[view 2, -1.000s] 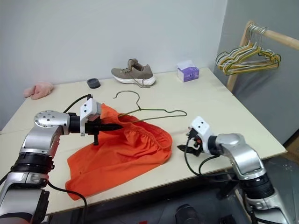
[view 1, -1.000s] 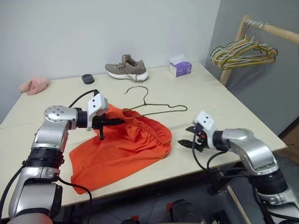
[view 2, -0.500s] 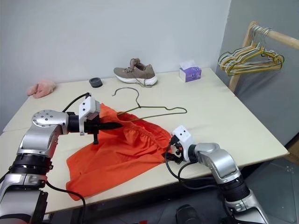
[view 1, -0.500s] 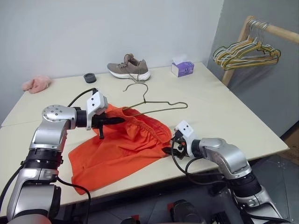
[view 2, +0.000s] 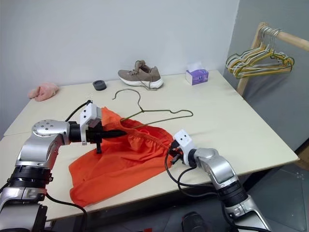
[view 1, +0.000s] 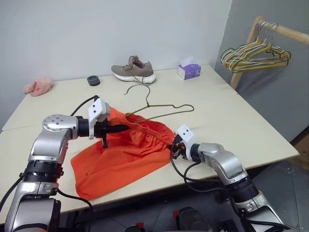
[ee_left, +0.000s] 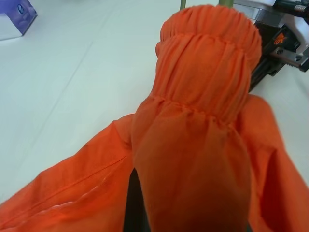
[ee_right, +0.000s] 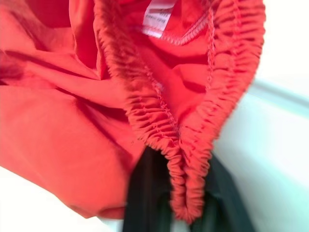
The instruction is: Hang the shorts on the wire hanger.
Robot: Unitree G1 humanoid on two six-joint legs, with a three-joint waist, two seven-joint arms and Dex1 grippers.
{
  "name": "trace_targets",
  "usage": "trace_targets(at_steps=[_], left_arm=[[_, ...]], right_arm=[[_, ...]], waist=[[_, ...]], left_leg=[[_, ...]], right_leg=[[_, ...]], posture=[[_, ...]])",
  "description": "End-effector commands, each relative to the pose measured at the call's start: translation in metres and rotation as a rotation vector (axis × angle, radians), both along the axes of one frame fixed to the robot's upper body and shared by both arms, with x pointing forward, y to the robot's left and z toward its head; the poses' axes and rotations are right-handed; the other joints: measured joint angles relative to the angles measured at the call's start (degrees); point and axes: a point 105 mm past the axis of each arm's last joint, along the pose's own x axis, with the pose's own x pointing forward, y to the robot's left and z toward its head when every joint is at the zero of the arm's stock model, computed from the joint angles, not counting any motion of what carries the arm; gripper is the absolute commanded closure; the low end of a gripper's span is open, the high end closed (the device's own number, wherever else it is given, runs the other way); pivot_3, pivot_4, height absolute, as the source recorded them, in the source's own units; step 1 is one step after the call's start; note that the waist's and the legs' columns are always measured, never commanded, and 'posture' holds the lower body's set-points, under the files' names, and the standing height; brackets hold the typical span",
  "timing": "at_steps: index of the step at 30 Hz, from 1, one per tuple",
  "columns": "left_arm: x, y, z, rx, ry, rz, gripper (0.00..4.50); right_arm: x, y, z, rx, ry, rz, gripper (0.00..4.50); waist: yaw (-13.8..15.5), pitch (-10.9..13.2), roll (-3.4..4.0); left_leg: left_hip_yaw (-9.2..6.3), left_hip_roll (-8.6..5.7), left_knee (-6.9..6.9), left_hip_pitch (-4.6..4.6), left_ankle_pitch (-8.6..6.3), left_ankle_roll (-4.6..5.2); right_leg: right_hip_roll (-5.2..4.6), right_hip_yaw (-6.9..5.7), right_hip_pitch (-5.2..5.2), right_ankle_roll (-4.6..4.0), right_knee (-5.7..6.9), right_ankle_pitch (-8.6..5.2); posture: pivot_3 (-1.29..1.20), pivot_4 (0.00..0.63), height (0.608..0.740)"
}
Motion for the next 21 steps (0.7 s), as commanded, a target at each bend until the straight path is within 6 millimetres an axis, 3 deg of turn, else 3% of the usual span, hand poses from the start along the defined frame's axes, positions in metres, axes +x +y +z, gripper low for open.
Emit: trace_targets(at_steps=[1, 7, 12, 21], left_arm=[[-0.011, 0.01, 0.025, -0.051, 0.022, -0.004, 4.5], [-0.034, 0.024, 0.03, -0.052, 0.156, -0.03, 4.5], [-0.046, 0.036, 0.022, 0.041, 0.202, -0.043, 4.5], [-0.039, 0.058, -0.003, 0.197, 0.19, 0.003, 4.5]], right_arm=[[0.018, -0.024, 0.026, 0.0, -0.097, -0.035, 4.47], [0.022, -0.065, 0.044, -0.076, -0.154, -0.011, 4.47], [0.022, -0.081, 0.058, -0.118, -0.198, 0.007, 4.47], [0.005, -0.073, 0.072, -0.168, -0.252, 0.13, 4.47]], waist=[[-0.1, 0.0, 0.01], [-0.1, 0.0, 0.02], [-0.1, 0.0, 0.02], [0.2, 0.0, 0.04]], left_leg=[[0.01, 0.0, 0.0, 0.0, 0.0, 0.0], [0.02, 0.0, -0.04, 0.01, 0.0, 0.0], [0.04, 0.03, -0.08, 0.01, 0.0, 0.0], [0.07, 0.04, -0.08, -0.01, -0.01, 0.0]], right_leg=[[0.0, 0.0, -0.01, 0.0, 0.0, 0.0], [0.01, -0.02, 0.01, -0.01, -0.03, -0.01], [0.03, -0.02, -0.02, -0.05, -0.03, -0.04], [0.0, -0.01, -0.03, -0.06, -0.05, -0.04]], posture=[[-0.24, 0.0, 0.74], [-0.25, 0.0, 0.74], [-0.25, 0.0, 0.74], [-0.26, 0.0, 0.74]])
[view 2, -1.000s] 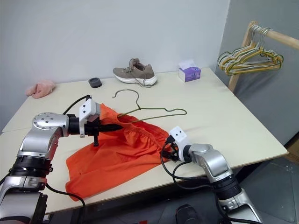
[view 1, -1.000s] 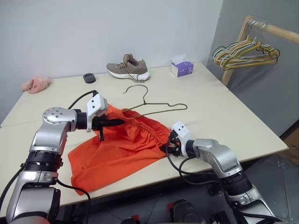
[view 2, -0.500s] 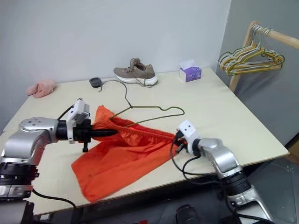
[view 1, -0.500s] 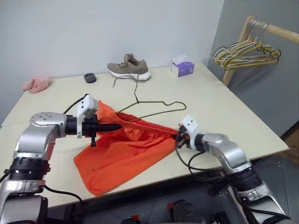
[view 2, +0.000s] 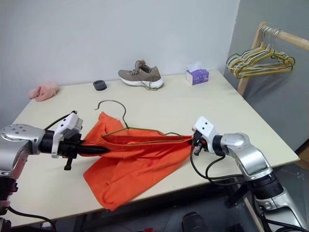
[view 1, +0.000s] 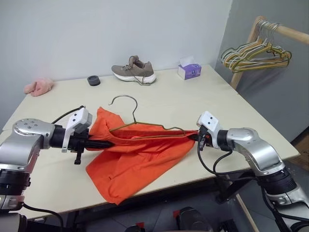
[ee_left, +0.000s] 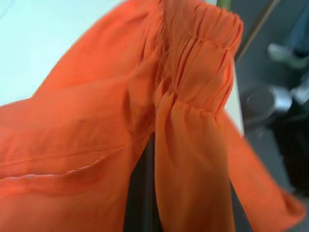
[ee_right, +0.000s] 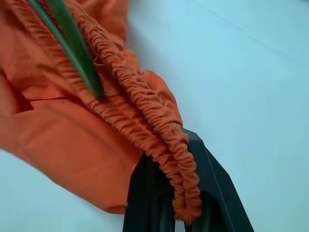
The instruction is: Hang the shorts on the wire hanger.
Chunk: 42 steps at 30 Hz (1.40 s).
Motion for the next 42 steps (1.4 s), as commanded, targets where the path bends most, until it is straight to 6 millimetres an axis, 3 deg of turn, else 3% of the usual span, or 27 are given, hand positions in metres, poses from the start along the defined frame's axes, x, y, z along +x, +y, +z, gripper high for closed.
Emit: trace_targets(at_steps=[1, 13, 21, 27, 31, 35, 42], left_arm=[[0.01, 0.019, 0.001, 0.068, -0.043, 0.075, 4.5], [0.022, 0.013, 0.004, 0.004, -0.073, 0.095, 4.5], [0.014, 0.016, -0.016, 0.087, -0.051, 0.033, 4.5], [0.021, 0.004, -0.026, 0.14, -0.087, -0.014, 4.5], [0.036, -0.026, -0.031, 0.119, -0.151, -0.049, 4.5], [0.042, -0.037, -0.034, 0.125, -0.178, -0.066, 4.5], [0.04, -0.044, -0.039, 0.117, -0.184, -0.073, 4.5]], right_arm=[[0.0, -0.011, 0.013, -0.049, -0.058, -0.008, 4.47], [-0.018, -0.008, 0.01, -0.146, -0.07, 0.113, 4.47], [-0.017, -0.004, 0.02, -0.198, -0.111, 0.18, 4.47], [-0.009, 0.011, 0.034, -0.264, -0.174, 0.268, 4.47], [-0.007, 0.043, 0.042, -0.266, -0.227, 0.335, 4.47], [-0.016, 0.052, 0.04, -0.264, -0.201, 0.385, 4.47], [-0.025, 0.037, 0.041, -0.286, -0.189, 0.391, 2.34]], waist=[[0.1, 0.0, 0.0], [0.0, 0.0, -0.01], [-0.3, 0.0, -0.01], [-0.4, 0.0, -0.01], [-0.4, 0.0, -0.02], [-0.5, 0.0, -0.04], [-0.6, 0.0, -0.04]], left_leg=[[0.0, 0.0, 0.0, -0.01, 0.0, 0.0], [0.01, 0.01, 0.0, -0.03, 0.0, 0.0], [0.02, 0.0, 0.01, -0.02, 0.0, 0.0], [-0.01, 0.01, 0.01, 0.0, 0.0, 0.0], [-0.01, -0.01, 0.02, -0.02, 0.0, 0.0], [-0.04, -0.01, 0.03, -0.05, 0.0, 0.0], [-0.02, -0.04, 0.03, -0.08, 0.0, 0.0]], right_leg=[[0.0, 0.01, -0.02, 0.0, 0.0, 0.0], [-0.02, 0.01, -0.03, 0.01, -0.01, 0.0], [-0.02, 0.02, -0.04, 0.01, 0.0, 0.0], [-0.03, 0.0, -0.04, 0.01, 0.0, 0.0], [-0.05, 0.0, -0.03, 0.02, 0.0, 0.01], [-0.05, -0.02, -0.02, 0.02, -0.01, 0.01], [-0.09, -0.01, -0.06, 0.02, -0.01, 0.0]], posture=[[-0.26, 0.0, 0.74], [-0.27, 0.0, 0.74], [-0.28, 0.0, 0.74], [-0.29, 0.0, 0.74], [-0.29, 0.0, 0.74], [-0.29, 0.0, 0.74], [-0.29, 0.0, 0.74]])
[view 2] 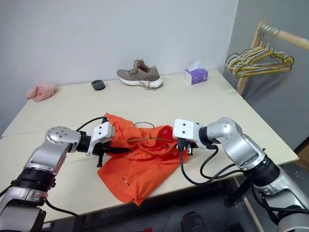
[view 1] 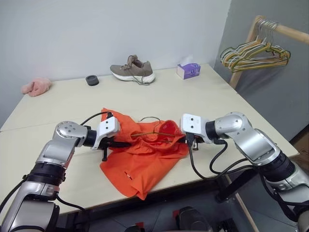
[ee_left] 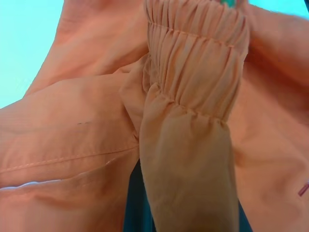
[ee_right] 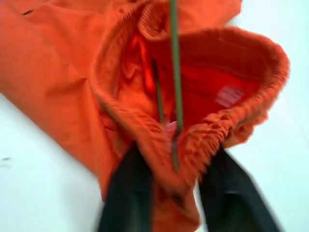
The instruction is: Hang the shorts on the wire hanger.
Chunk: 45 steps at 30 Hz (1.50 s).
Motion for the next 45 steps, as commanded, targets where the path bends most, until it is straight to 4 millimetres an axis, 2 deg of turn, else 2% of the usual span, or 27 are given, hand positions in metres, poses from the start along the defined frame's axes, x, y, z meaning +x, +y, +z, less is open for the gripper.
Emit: trace_targets(at_steps=[1, 3, 5, 8, 12, 19, 23, 29, 32, 35, 38, 44, 45], left_arm=[[0.0, -0.005, 0.006, 0.007, -0.044, -0.025, 4.5], [-0.002, -0.005, 0.005, 0.016, -0.042, -0.034, 4.5], [-0.003, -0.006, 0.005, 0.016, -0.041, -0.037, 4.5], [-0.003, -0.007, 0.005, 0.015, -0.041, -0.042, 4.5], [-0.004, -0.009, 0.006, 0.015, -0.041, -0.05, 4.5], [-0.005, -0.014, 0.008, 0.004, -0.039, -0.059, 4.5], [-0.006, -0.016, 0.009, -0.011, -0.032, -0.061, 4.5], [-0.008, -0.019, 0.011, -0.037, -0.02, -0.061, 4.5], [-0.006, -0.019, 0.012, -0.053, -0.02, -0.033, 4.5], [-0.004, -0.018, 0.016, -0.085, -0.009, -0.019, 3.8], [0.005, -0.012, 0.023, -0.127, -0.044, 0.04, 2.88], [0.026, 0.022, 0.045, -0.211, -0.194, 0.236, 1.04], [0.028, 0.028, 0.048, -0.227, -0.205, 0.266, 1.04]], right_arm=[[-0.004, -0.01, 0.012, 0.007, -0.032, -0.005, 1.89], [-0.003, -0.025, 0.003, -0.034, -0.017, -0.047, 1.24], [0.0, -0.035, -0.007, -0.068, -0.004, -0.082, 1.24], [0.01, -0.037, -0.016, -0.072, -0.003, -0.126, 1.24], [0.015, -0.033, -0.023, -0.077, 0.007, -0.127, 1.24], [0.019, 0.001, -0.038, -0.06, 0.087, -0.039, 1.24], [0.022, 0.011, -0.039, -0.069, 0.097, -0.004, 2.17], [0.023, 0.015, -0.036, -0.073, 0.095, 0.024, 4.36], [0.022, 0.013, -0.033, -0.07, 0.097, 0.03, 4.47], [0.021, 0.011, -0.029, -0.063, 0.106, 0.03, 4.5], [0.019, 0.006, -0.025, -0.057, 0.113, 0.025, 4.5], [0.016, -0.013, -0.023, -0.028, 0.17, -0.053, 4.5], [0.017, -0.017, -0.023, -0.017, 0.183, -0.078, 4.5]], waist=[[0.0, 0.0, 0.0], [0.0, 0.0, -0.01], [0.0, 0.0, -0.01], [-0.3, 0.0, -0.01], [-0.5, 0.0, -0.01], [-1.1, 0.0, -0.01], [-1.1, 0.0, -0.01], [-1.1, 0.0, 0.0], [-1.1, 0.0, 0.0], [-1.2, 0.0, 0.0], [-1.3, 0.0, 0.0], [-1.4, 0.0, -0.01], [-1.5, 0.0, -0.02]], left_leg=[[0.0, 0.0, 0.0, 0.0, 0.0, 0.0], [0.0, 0.0, 0.01, 0.0, 0.0, 0.0], [0.0, -0.01, 0.02, 0.01, 0.0, 0.0], [0.01, 0.02, 0.03, 0.04, 0.0, 0.0], [0.0, 0.03, 0.02, 0.08, 0.0, 0.0], [-0.01, 0.0, 0.03, 0.08, 0.01, 0.0], [-0.03, -0.02, 0.04, 0.07, 0.01, 0.0], [-0.04, -0.01, 0.04, 0.08, 0.01, 0.0], [-0.04, -0.01, 0.04, 0.08, 0.01, 0.0], [-0.04, -0.01, 0.05, 0.08, 0.01, 0.0], [-0.04, -0.01, 0.05, 0.08, 0.01, 0.0], [-0.06, -0.01, 0.06, 0.08, 0.01, 0.0], [-0.05, -0.01, 0.06, 0.08, 0.01, 0.0]], right_leg=[[0.0, -0.01, 0.01, 0.0, 0.0, 0.0], [0.0, -0.01, 0.02, 0.0, 0.0, 0.0], [0.0, -0.01, 0.02, 0.01, 0.0, 0.0], [0.01, 0.0, 0.03, 0.0, 0.03, 0.0], [0.04, -0.01, 0.05, 0.0, 0.06, 0.01], [0.03, 0.0, 0.07, 0.01, 0.04, 0.01], [0.02, -0.01, 0.09, 0.01, 0.04, 0.01], [0.03, -0.03, 0.09, 0.01, 0.05, 0.01], [0.03, -0.02, 0.09, 0.01, 0.05, 0.01], [0.03, -0.03, 0.09, 0.01, 0.05, 0.01], [0.03, -0.03, 0.09, 0.01, 0.05, 0.01], [0.01, -0.04, 0.09, 0.02, 0.04, 0.01], [0.01, -0.03, 0.09, 0.02, 0.03, 0.01]], posture=[[-0.29, 0.0, 0.74], [-0.3, 0.0, 0.74], [-0.3, 0.0, 0.74], [-0.3, 0.0, 0.74], [-0.29, 0.0, 0.74], [-0.29, 0.0, 0.74], [-0.28, 0.0, 0.74], [-0.28, 0.0, 0.74], [-0.29, 0.0, 0.74], [-0.29, 0.0, 0.74], [-0.3, 0.0, 0.74], [-0.31, 0.0, 0.74], [-0.31, 0.0, 0.74]])
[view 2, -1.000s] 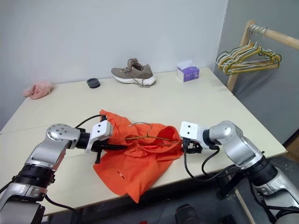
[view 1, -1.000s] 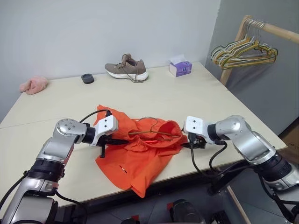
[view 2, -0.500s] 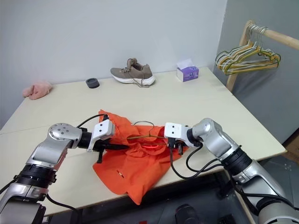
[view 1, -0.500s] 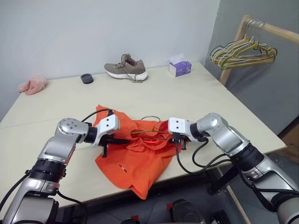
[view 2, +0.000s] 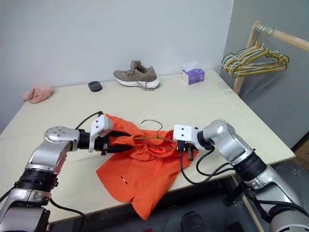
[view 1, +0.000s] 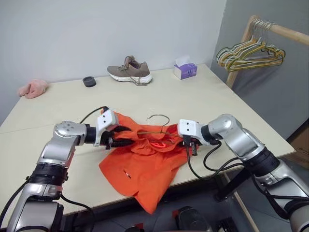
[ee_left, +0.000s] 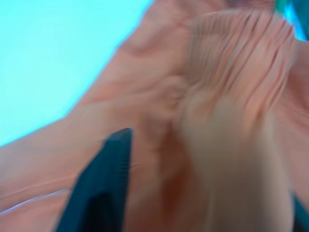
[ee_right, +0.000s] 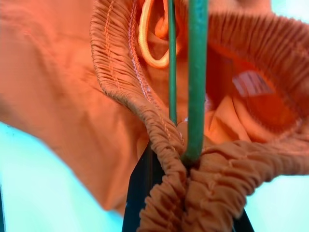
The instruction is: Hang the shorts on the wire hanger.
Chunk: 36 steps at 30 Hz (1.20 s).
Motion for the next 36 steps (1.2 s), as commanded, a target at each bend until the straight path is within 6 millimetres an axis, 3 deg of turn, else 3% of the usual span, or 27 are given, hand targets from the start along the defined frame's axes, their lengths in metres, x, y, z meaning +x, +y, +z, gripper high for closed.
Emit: trace_targets(at_steps=[1, 5, 8, 11, 15, 17, 23, 28, 31, 36], left_arm=[[0.012, 0.027, 0.029, -0.067, -0.116, 0.136, 1.04], [0.011, 0.045, 0.04, -0.138, -0.157, 0.233, 1.04], [0.004, 0.038, 0.047, -0.242, -0.122, 0.23, 1.04], [-0.016, 0.011, 0.049, -0.332, -0.009, 0.105, 1.04], [-0.044, -0.047, 0.055, -0.387, 0.064, -0.127, 0.15], [-0.055, -0.066, 0.059, -0.409, 0.088, -0.215, 0.03], [-0.059, -0.102, 0.072, -0.489, 0.031, -0.313, 0.03], [-0.053, -0.12, 0.078, -0.533, -0.02, -0.309, 0.03], [-0.053, -0.131, 0.079, -0.551, -0.036, -0.323, 0.03], [-0.064, -0.155, 0.087, -0.572, -0.082, -0.419, 0.03]], right_arm=[[-0.002, -0.009, 0.011, 0.057, 0.021, -0.054, 4.5], [0.002, -0.034, 0.011, 0.083, 0.042, -0.192, 4.5], [0.006, -0.056, 0.014, 0.125, 0.053, -0.335, 4.5], [0.006, -0.078, 0.015, 0.143, 0.056, -0.457, 4.5], [-0.004, -0.13, 0.008, 0.111, 0.04, -0.687, 4.5], [-0.007, -0.153, 0.009, 0.121, 0.015, -0.805, 4.5], [-0.021, -0.193, 0.011, 0.186, -0.047, -1.056, 4.5], [-0.029, -0.223, 0.013, 0.215, -0.134, -1.282, 4.5], [-0.03, -0.25, 0.023, 0.251, -0.236, -1.475, 4.5], [-0.025, -0.288, 0.06, 0.35, -0.445, -1.737, 4.5]], waist=[[-0.1, 0.0, -0.01], [-0.1, 0.0, -0.01], [-0.1, 0.0, -0.01], [0.0, 0.0, -0.01], [0.5, 0.0, -0.05], [0.5, 0.0, -0.03], [-1.8, -0.1, 0.0], [-4.3, -0.1, 0.0], [-5.2, -0.1, 0.0], [-6.2, -0.1, 0.03]], left_leg=[[0.0, 0.0, 0.0, 0.0, 0.0, 0.0], [0.01, 0.0, 0.0, -0.01, 0.0, 0.0], [0.02, -0.01, 0.0, -0.03, 0.0, 0.0], [0.05, -0.02, 0.0, -0.05, 0.0, 0.0], [0.06, -0.01, 0.01, -0.11, 0.0, 0.0], [0.1, -0.01, 0.04, -0.11, -0.01, -0.01], [0.55, -0.03, 0.06, 0.14, 0.0, 0.0], [0.74, -0.05, 0.08, 0.27, -0.01, -0.01], [0.81, -0.06, 0.1, 0.26, 0.0, 0.0], [0.96, -0.07, 0.11, 0.28, 0.0, 0.0]], right_leg=[[0.0, 0.0, 0.0, 0.0, 0.0, 0.0], [-0.01, 0.01, -0.01, 0.0, 0.0, 0.0], [-0.03, 0.02, -0.01, 0.0, 0.0, 0.0], [-0.04, 0.03, 0.0, 0.0, -0.01, 0.0], [-0.05, -0.02, 0.02, -0.01, -0.07, -0.01], [-0.05, 0.0, 0.04, -0.01, -0.06, -0.01], [0.08, 0.03, 0.26, 0.02, -0.02, 0.0], [0.11, 0.15, 0.38, 0.05, -0.05, 0.02], [0.1, 0.21, 0.38, 0.08, -0.07, 0.03], [0.06, 0.31, 0.39, 0.12, -0.09, 0.05]], posture=[[-0.31, 0.0, 0.74], [-0.32, 0.0, 0.74], [-0.32, 0.0, 0.74], [-0.33, 0.0, 0.74], [-0.38, 0.0, 0.74], [-0.38, 0.0, 0.74], [-0.43, 0.0, 0.74], [-0.44, 0.002, 0.74], [-0.44, 0.004, 0.74], [-0.46, 0.014, 0.74]])
